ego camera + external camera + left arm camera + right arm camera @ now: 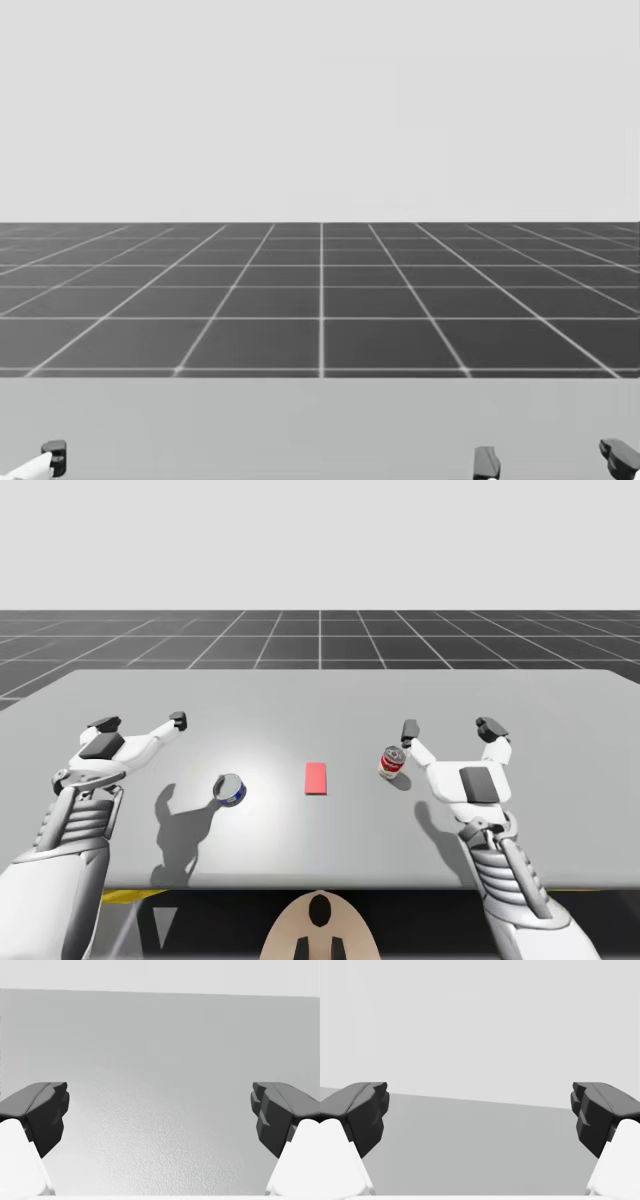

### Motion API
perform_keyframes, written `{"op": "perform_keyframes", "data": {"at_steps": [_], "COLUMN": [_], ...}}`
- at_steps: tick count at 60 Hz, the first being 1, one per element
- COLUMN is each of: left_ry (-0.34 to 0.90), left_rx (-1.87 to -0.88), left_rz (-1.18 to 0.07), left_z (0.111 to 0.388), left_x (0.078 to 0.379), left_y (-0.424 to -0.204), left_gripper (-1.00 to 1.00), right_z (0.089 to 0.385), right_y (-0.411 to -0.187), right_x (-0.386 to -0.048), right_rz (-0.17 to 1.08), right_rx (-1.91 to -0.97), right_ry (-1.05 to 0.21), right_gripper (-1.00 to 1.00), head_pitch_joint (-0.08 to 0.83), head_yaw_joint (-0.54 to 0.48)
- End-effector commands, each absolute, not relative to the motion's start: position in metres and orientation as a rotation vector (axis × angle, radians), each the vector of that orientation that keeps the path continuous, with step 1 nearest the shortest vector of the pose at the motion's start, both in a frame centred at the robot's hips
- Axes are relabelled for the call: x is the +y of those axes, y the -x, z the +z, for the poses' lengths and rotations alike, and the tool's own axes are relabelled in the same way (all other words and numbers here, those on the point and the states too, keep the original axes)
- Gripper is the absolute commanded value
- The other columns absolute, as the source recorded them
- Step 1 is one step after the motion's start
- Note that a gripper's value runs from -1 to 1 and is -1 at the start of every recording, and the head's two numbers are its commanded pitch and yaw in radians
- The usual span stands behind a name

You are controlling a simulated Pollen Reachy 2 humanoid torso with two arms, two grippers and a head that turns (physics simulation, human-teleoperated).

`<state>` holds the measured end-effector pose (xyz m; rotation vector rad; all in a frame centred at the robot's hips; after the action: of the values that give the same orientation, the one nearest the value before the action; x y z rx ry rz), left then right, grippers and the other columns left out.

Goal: Look at the card. If it is red, pick the object on the left. If it is green, pick the object on the right.

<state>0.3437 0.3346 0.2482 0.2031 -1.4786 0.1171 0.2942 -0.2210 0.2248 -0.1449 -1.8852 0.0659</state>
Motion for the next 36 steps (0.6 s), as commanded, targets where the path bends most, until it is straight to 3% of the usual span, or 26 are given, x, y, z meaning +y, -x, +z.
{"op": "perform_keyframes", "data": {"at_steps": [1, 15, 36], "left_ry": [-0.215, -0.217, -0.228], "left_rx": [-1.479, -1.478, -1.472], "left_rz": [0.109, 0.107, 0.089], "left_z": [0.2474, 0.2469, 0.2440], "left_x": [0.3344, 0.3342, 0.3323], "left_y": [-0.3439, -0.3444, -0.3453], "left_gripper": [-1.00, -1.00, -1.00], "right_z": [0.2229, 0.2241, 0.2219], "right_y": [-0.2910, -0.2928, -0.2940], "right_x": [-0.2164, -0.2170, -0.2158], "right_rz": [0.030, 0.039, 0.040], "right_rx": [-1.870, -1.875, -1.872], "right_ry": [0.119, 0.104, 0.117], "right_gripper": [-1.00, -1.00, -1.00], "head_pitch_joint": [0.013, 0.117, 0.387], "head_yaw_joint": [0.00, 0.01, 0.01]}}
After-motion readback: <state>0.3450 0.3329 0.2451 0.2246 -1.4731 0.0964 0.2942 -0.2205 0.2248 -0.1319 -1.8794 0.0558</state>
